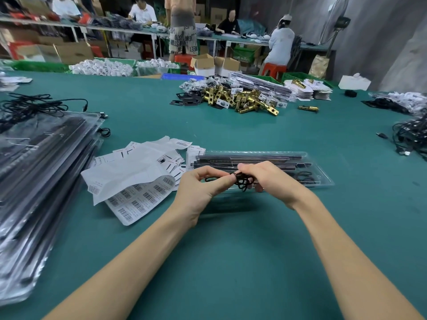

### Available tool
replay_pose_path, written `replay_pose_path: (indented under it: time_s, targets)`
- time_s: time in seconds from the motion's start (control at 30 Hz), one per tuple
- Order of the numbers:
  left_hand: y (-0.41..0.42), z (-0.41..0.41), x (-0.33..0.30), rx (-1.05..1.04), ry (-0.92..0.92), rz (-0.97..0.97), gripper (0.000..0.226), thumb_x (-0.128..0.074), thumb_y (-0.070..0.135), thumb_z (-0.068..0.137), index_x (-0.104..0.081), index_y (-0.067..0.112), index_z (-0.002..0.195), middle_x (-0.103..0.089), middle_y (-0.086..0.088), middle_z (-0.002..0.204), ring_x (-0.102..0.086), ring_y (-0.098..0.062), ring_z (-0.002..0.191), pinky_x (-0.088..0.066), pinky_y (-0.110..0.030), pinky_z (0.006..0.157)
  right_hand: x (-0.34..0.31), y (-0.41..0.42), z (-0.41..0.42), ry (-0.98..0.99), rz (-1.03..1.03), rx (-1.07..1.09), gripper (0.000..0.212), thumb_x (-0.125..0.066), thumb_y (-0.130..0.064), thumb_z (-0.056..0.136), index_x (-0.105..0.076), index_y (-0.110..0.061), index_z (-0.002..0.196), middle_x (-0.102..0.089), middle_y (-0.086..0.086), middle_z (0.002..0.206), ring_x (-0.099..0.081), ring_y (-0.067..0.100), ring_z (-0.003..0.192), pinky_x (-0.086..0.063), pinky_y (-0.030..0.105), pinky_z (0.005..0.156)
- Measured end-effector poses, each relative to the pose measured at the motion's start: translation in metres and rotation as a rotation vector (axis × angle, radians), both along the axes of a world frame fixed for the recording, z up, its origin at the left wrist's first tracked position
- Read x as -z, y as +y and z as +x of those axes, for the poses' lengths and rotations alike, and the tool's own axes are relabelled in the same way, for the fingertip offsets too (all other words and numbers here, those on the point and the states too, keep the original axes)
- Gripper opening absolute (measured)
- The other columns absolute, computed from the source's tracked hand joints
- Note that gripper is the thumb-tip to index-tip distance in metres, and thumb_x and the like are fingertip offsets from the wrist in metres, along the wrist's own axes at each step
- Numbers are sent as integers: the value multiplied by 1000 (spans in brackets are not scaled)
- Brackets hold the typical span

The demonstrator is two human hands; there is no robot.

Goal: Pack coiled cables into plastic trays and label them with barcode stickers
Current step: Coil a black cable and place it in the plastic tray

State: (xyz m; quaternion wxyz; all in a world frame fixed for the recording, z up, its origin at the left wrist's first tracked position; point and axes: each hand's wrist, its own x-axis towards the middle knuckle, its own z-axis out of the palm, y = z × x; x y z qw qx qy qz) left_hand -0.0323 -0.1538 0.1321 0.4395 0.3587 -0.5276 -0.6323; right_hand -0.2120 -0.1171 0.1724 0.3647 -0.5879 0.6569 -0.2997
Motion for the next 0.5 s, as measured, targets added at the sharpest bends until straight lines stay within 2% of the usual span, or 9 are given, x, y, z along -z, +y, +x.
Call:
replay_pose_path:
  time_s: [0.1,0.17,0.23,0.3,0.37,0.43,0.5]
  targets:
    - [2,1,-4,-46,-70,-96,10,-87,14,73,-77,13,73,-74,-9,73,-66,-15,66,-58,-27,74,-2,3,0,-41,-1,-78,34,-50,-50,87,-75,-28,79,-62,-13,75,-48,8,74,-36,30,73]
    - [3,3,-9,-49,-123,-144,12,-88,18,72,-77,14,73,-75,-8,71,-69,-18,66,-58,-25,71,0,5,0,-90,-5,-126,31,-50,-44,90,-76,-28,83,-64,-18,78,-46,7,70,-34,27,70]
    - [2,4,-12,-59,-180,-191,12,-88,21,72,-77,16,73,-74,-7,70,-70,-18,64,-58,-26,67,3,5,-2,-112,15,-164,35,-49,-41,96,-76,-18,96,-73,-14,94,-42,9,70,-33,27,69]
    - [1,6,-13,-84,-258,-263,12,-87,24,72,-77,19,72,-74,-3,67,-67,-12,61,-54,-24,61,5,5,-1,-116,28,-191,35,-46,-34,103,-74,-15,109,-76,-6,106,-41,9,71,-31,26,68]
    - [1,6,-12,-113,-298,-338,9,-87,24,73,-78,21,72,-74,1,67,-67,-8,62,-51,-19,61,6,4,0,-179,5,-152,26,-49,-31,100,-70,-24,114,-75,-7,100,-47,5,71,-33,21,65]
    - [2,6,-10,-153,-307,-403,8,-86,23,73,-79,22,73,-74,7,68,-69,-6,68,-49,-13,64,5,3,1,-213,-3,-132,28,-50,-35,93,-67,-31,115,-75,-6,94,-47,4,71,-32,17,59]
    - [2,6,-8,-185,-291,-449,7,-86,21,74,-79,22,73,-73,9,69,-69,-5,69,-49,-13,66,6,0,2,-235,-5,-149,29,-48,-34,92,-69,-27,112,-77,1,95,-45,8,73,-29,22,57]
